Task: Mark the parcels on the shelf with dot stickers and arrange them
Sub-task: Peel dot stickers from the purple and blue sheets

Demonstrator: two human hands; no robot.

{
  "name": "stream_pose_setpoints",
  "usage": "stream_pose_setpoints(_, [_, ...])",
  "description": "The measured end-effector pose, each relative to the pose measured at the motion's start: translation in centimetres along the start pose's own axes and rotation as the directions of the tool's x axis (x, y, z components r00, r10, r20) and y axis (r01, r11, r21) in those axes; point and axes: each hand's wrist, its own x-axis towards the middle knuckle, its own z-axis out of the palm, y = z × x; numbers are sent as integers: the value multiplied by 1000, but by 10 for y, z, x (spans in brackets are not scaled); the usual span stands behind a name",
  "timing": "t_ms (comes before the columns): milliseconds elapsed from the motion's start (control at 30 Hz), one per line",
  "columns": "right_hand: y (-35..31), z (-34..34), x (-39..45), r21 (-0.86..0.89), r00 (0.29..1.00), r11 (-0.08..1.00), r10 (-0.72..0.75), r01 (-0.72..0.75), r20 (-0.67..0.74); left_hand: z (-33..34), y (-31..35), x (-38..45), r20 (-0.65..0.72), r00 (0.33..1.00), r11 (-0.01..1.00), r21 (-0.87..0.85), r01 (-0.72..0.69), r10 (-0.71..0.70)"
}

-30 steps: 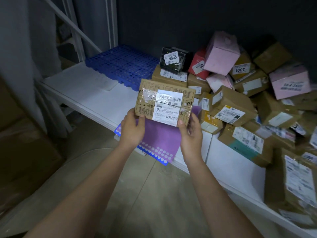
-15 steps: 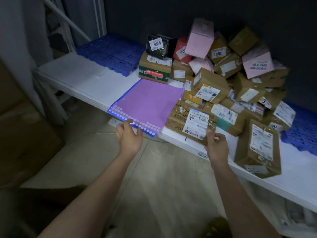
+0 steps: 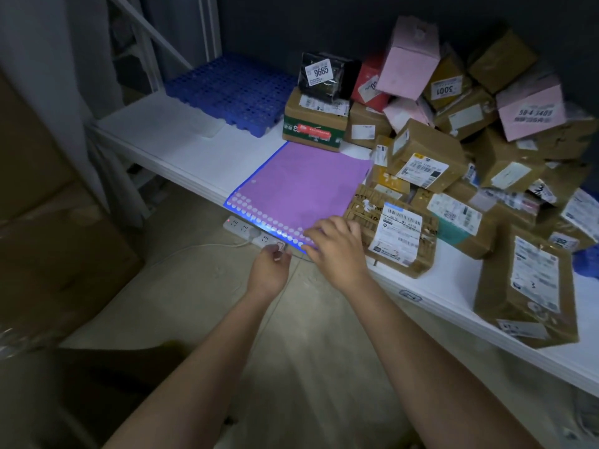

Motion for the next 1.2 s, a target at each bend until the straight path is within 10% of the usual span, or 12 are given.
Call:
stream_pose_setpoints(300, [8, 19, 19, -96, 994, 991, -86, 93, 71, 7, 4, 26, -1, 995, 962, -254, 95, -98])
stream_pose_setpoints(767, [12, 14, 60, -182, 924, 972, 200, -147, 325, -6, -1, 21, 41, 971, 900, -369, 234, -235])
stream_pose_setpoints(1200, [5, 14, 36, 266, 967, 957, 46, -115, 252, 6, 8, 24, 99, 935, 662, -681, 312, -340])
